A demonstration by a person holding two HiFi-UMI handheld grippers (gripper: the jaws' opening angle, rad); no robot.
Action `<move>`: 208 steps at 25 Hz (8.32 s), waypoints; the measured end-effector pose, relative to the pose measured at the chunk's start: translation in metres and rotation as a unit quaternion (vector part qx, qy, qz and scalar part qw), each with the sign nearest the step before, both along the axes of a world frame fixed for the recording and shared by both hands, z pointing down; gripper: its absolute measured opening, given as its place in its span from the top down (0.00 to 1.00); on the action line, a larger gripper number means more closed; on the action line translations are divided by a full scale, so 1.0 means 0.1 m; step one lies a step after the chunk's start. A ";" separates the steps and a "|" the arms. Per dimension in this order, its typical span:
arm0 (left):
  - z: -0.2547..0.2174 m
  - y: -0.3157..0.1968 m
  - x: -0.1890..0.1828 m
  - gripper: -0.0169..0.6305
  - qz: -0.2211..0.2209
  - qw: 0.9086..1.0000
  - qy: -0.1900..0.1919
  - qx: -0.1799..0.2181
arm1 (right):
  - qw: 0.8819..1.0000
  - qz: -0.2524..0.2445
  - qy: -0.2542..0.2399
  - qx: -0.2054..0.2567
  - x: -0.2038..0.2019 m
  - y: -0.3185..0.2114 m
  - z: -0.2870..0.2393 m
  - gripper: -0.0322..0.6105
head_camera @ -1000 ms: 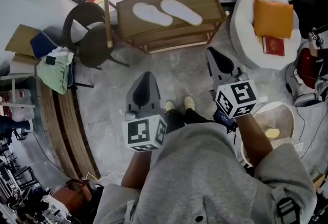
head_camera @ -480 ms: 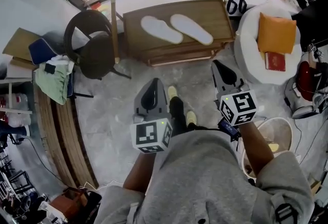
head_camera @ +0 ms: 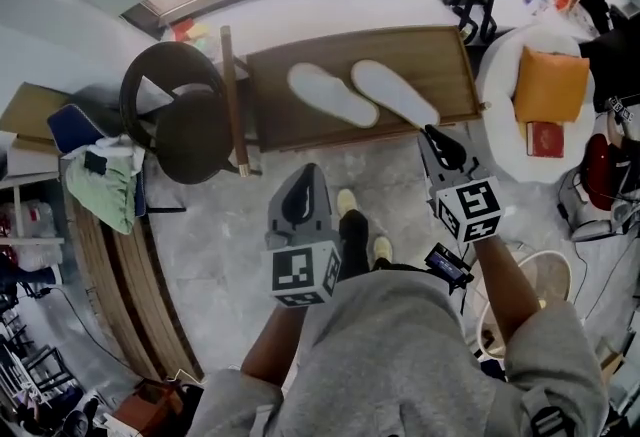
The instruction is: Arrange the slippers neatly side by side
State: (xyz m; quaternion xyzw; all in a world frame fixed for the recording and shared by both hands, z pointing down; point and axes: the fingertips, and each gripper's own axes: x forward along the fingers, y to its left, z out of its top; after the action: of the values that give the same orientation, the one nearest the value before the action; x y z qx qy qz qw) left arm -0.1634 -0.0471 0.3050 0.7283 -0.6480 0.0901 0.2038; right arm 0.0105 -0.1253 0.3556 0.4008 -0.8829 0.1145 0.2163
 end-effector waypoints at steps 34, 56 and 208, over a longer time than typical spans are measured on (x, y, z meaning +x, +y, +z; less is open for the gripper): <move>1.15 -1.33 -0.12 0.95 -0.067 0.992 0.001 -0.107 | 0.983 -0.077 0.068 -0.150 -0.10 -1.48 1.88 0.71; 1.66 -1.54 0.10 0.95 -0.083 0.986 0.009 -0.146 | 0.971 -0.109 0.077 -0.199 -0.27 -1.64 2.49 0.89; 2.81 -2.78 0.72 0.94 0.003 0.982 -0.119 -0.145 | 0.978 0.114 -0.041 -0.170 0.95 -2.11 1.90 0.72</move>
State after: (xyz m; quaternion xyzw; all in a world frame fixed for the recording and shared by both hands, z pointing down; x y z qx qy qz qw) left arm -0.0911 -0.3253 0.5861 0.6772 -0.6452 0.2703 0.2284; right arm 0.1054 -0.3367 0.5453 0.4515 -0.8069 0.3032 0.2305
